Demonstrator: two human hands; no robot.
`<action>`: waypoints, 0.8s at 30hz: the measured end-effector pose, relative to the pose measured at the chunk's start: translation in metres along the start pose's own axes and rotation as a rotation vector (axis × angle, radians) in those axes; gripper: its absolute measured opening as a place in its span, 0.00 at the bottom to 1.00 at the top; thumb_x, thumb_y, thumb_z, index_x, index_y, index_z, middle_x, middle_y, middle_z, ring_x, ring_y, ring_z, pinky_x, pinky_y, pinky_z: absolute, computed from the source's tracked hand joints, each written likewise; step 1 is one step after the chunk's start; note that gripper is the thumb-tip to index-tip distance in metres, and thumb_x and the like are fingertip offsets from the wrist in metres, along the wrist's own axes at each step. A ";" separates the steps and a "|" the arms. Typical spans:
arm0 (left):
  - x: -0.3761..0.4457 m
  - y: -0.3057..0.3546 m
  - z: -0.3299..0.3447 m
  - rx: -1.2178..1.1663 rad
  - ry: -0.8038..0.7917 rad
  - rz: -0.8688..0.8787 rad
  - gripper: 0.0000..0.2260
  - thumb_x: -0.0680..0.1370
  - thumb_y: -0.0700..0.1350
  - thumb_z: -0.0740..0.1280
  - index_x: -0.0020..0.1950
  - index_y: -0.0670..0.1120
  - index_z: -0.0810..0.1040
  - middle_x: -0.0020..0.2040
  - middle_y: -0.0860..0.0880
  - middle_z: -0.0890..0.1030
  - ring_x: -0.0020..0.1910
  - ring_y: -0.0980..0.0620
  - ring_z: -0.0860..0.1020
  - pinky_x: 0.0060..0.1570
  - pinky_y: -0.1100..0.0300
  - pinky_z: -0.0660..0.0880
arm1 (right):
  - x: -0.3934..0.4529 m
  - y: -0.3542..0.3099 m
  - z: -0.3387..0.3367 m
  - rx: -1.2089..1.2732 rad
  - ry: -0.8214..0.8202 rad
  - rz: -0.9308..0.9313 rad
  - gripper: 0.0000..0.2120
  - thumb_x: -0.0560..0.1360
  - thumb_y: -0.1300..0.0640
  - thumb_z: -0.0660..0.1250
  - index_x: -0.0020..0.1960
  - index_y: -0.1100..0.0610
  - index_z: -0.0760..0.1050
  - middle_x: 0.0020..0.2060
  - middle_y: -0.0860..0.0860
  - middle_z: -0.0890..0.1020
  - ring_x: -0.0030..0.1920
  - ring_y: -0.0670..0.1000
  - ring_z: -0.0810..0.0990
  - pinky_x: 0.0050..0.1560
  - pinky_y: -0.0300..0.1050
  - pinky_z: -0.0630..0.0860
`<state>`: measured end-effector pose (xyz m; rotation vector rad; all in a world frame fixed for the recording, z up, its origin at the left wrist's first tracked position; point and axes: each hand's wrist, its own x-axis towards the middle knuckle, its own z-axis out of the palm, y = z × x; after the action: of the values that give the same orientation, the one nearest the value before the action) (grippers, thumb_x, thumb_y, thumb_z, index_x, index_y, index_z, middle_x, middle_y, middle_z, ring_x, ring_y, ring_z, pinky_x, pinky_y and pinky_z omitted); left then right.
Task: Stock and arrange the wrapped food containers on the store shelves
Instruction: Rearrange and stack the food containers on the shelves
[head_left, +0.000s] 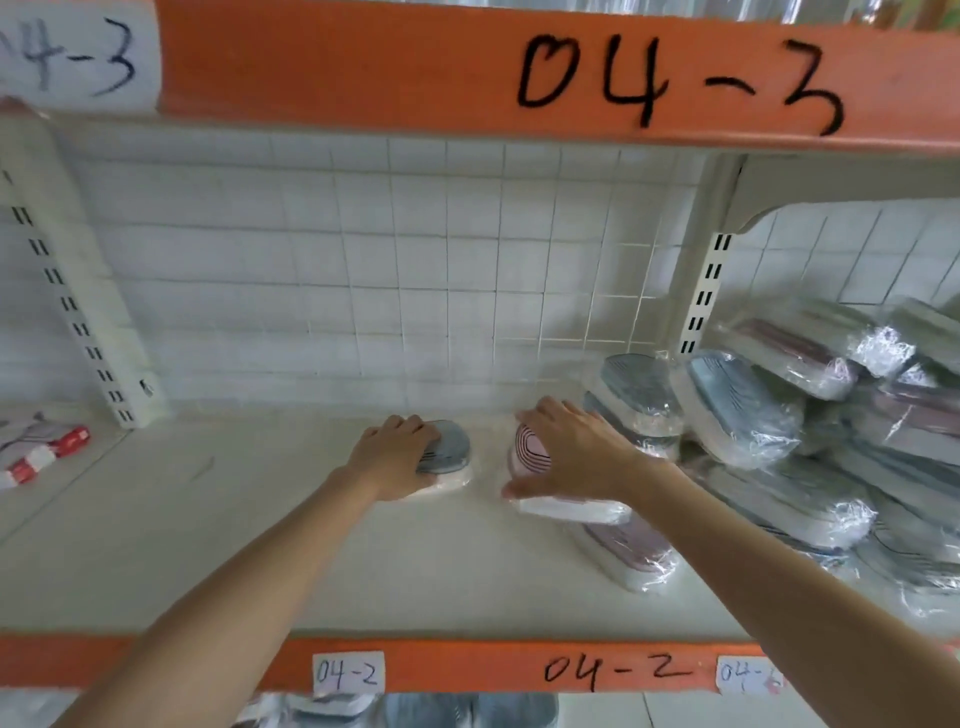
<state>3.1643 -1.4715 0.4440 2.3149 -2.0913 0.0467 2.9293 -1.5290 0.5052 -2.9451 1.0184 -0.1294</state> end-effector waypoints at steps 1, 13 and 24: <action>-0.010 -0.016 -0.005 0.015 -0.026 -0.035 0.24 0.75 0.58 0.64 0.69 0.51 0.66 0.66 0.51 0.67 0.65 0.47 0.65 0.59 0.54 0.65 | 0.011 -0.013 0.003 -0.004 0.010 -0.024 0.46 0.64 0.28 0.65 0.72 0.54 0.61 0.65 0.51 0.67 0.65 0.53 0.66 0.65 0.52 0.65; -0.073 -0.103 -0.018 -0.177 -0.176 -0.264 0.27 0.69 0.57 0.73 0.62 0.49 0.66 0.62 0.48 0.70 0.58 0.47 0.72 0.53 0.55 0.70 | 0.058 -0.070 0.051 0.014 -0.321 -0.163 0.55 0.61 0.26 0.66 0.76 0.53 0.48 0.73 0.50 0.56 0.73 0.53 0.55 0.72 0.52 0.53; -0.053 -0.104 -0.022 -0.173 -0.321 -0.384 0.43 0.66 0.57 0.76 0.75 0.51 0.58 0.63 0.51 0.63 0.66 0.48 0.61 0.65 0.51 0.65 | 0.055 -0.056 0.064 -0.035 -0.182 -0.165 0.42 0.70 0.39 0.65 0.74 0.58 0.53 0.67 0.53 0.66 0.67 0.55 0.65 0.66 0.46 0.62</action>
<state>3.2623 -1.4074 0.4649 2.7050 -1.6309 -0.5206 3.0124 -1.5190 0.4481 -3.0007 0.7620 0.1534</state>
